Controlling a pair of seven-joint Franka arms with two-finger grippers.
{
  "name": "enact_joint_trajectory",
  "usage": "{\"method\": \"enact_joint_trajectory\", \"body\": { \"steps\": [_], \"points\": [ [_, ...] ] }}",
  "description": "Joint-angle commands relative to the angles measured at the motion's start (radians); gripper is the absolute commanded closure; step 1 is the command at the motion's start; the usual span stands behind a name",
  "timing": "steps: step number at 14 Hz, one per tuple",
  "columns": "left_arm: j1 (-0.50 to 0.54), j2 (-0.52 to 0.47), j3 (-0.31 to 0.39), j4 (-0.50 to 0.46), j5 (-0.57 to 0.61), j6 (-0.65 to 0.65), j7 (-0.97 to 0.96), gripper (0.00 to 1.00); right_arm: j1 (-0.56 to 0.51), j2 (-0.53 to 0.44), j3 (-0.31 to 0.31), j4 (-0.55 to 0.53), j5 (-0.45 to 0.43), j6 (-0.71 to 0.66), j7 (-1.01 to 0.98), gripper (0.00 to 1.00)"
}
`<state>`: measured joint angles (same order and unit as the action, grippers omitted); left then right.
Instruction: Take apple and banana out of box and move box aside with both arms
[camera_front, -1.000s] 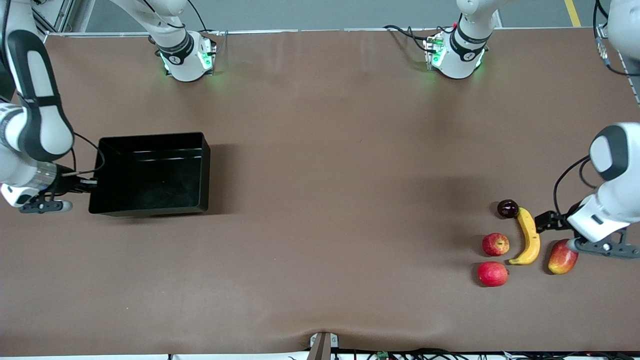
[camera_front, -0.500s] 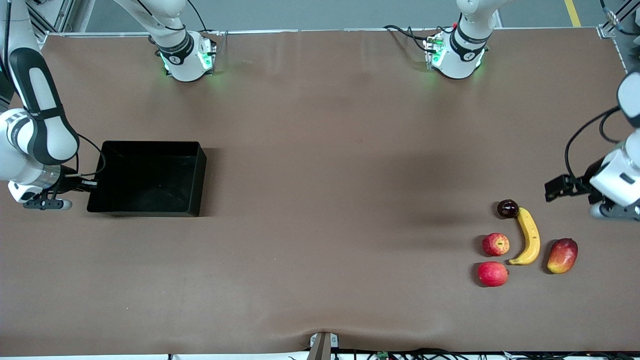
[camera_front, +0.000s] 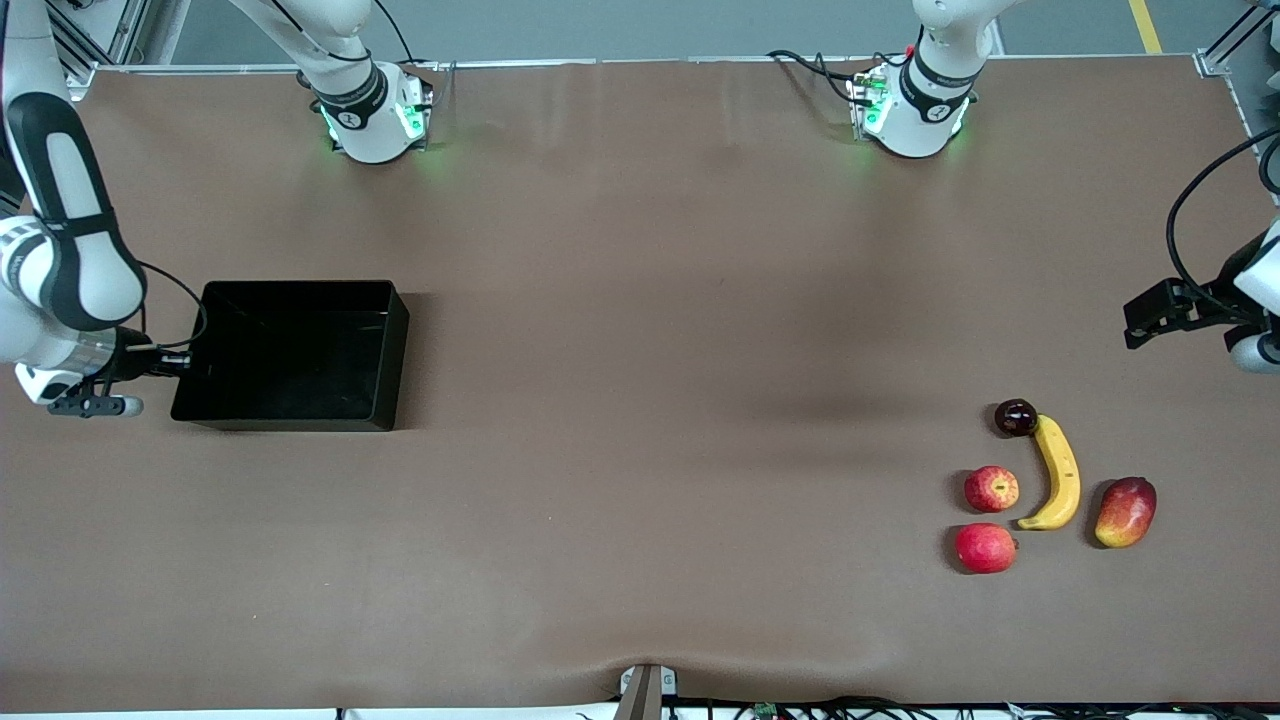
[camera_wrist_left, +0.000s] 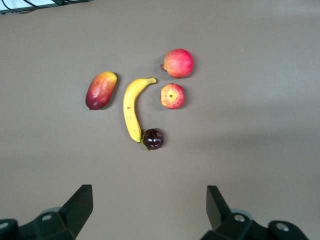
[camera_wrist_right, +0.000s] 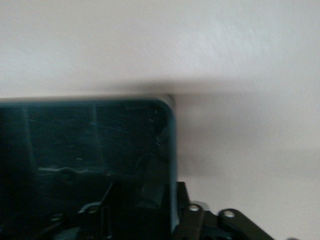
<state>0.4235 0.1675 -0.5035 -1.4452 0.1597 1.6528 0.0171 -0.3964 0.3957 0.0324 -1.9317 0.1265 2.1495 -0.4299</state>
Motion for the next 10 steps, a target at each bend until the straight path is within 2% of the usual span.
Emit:
{"method": "enact_joint_trajectory", "body": {
  "steps": [1,3,5,6,10],
  "points": [
    [-0.172,-0.069,0.174,-0.01,-0.034,-0.05,0.006,0.0,0.042,-0.014,0.018,0.173,0.015,-0.167,-0.009,0.0],
    [-0.23,-0.12,0.232,-0.064,-0.104,-0.064,-0.008,0.0,0.082,-0.012,0.018,0.296,0.013,-0.209,-0.012,0.0],
    [-0.361,-0.164,0.368,-0.11,-0.115,-0.065,-0.011,0.0,0.097,-0.011,0.018,0.434,0.013,-0.307,-0.012,0.0],
    [-0.389,-0.193,0.4,-0.124,-0.118,-0.076,-0.011,0.0,0.117,-0.011,0.017,0.488,0.006,-0.345,-0.01,0.0],
    [-0.42,-0.278,0.404,-0.201,-0.127,-0.073,-0.019,0.0,0.186,-0.032,0.018,0.631,0.001,-0.519,0.081,0.0]
  ]
}}
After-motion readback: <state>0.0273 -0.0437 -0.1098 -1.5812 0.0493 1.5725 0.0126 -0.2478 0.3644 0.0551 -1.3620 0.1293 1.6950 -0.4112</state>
